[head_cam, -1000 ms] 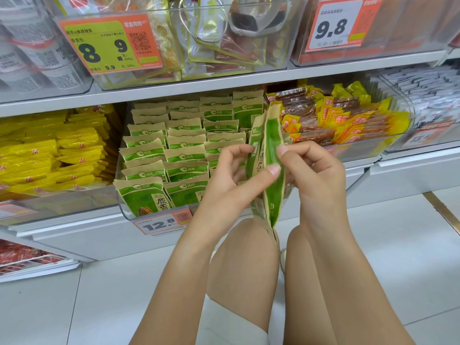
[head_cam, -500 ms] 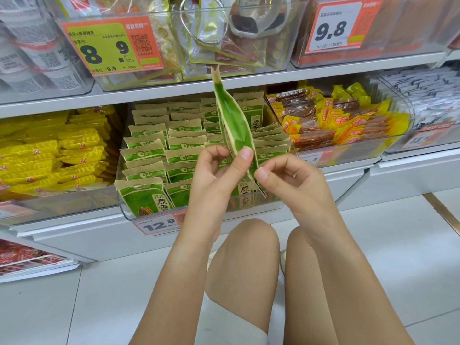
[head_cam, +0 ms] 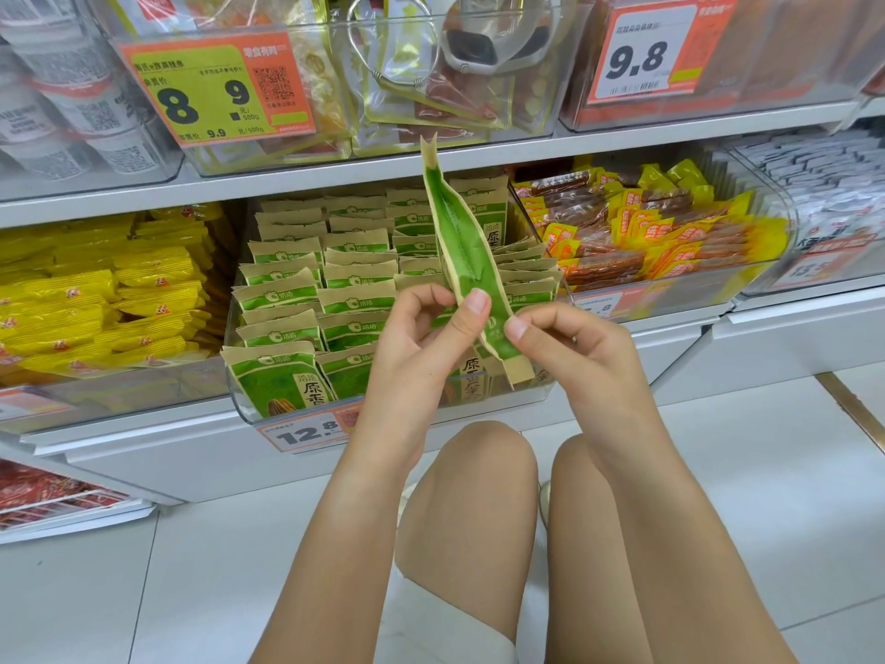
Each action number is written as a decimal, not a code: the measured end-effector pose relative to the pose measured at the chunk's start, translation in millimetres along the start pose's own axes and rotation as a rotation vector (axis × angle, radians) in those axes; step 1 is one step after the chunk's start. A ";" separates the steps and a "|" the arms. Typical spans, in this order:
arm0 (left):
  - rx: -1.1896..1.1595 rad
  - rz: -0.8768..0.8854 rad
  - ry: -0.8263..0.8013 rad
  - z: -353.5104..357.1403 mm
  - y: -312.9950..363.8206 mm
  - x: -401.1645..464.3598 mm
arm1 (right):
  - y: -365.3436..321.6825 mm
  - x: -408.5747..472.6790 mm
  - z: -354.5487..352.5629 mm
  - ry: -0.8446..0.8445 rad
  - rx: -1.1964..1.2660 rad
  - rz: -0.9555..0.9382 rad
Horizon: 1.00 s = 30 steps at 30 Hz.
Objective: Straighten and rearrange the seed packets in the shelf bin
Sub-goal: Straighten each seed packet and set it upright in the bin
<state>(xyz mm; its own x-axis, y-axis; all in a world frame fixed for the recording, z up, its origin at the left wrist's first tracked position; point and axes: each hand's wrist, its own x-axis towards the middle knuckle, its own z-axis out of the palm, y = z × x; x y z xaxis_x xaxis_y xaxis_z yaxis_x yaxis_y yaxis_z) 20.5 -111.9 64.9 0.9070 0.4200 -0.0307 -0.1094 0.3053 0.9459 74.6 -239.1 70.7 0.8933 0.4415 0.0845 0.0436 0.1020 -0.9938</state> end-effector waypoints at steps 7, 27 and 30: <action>-0.111 -0.078 -0.007 3.6 -1.6 -0.5 | 3.7 0.8 2.5 0.001 -0.049 0.023; 0.170 -0.009 -0.045 -4.4 14.4 7.6 | -0.7 19.1 -16.0 0.047 -0.165 0.016; 0.239 0.078 -0.052 -8.4 28.5 21.9 | -26.8 47.3 -26.6 -0.111 -0.149 0.007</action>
<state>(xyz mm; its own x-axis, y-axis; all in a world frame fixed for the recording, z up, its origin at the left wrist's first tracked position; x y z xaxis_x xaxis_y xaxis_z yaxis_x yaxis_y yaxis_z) 33.9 -86.9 88.5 0.9199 0.3881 0.0561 -0.0862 0.0605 0.9944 127.6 -244.7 99.4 0.8390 0.5386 0.0771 0.1110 -0.0306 -0.9934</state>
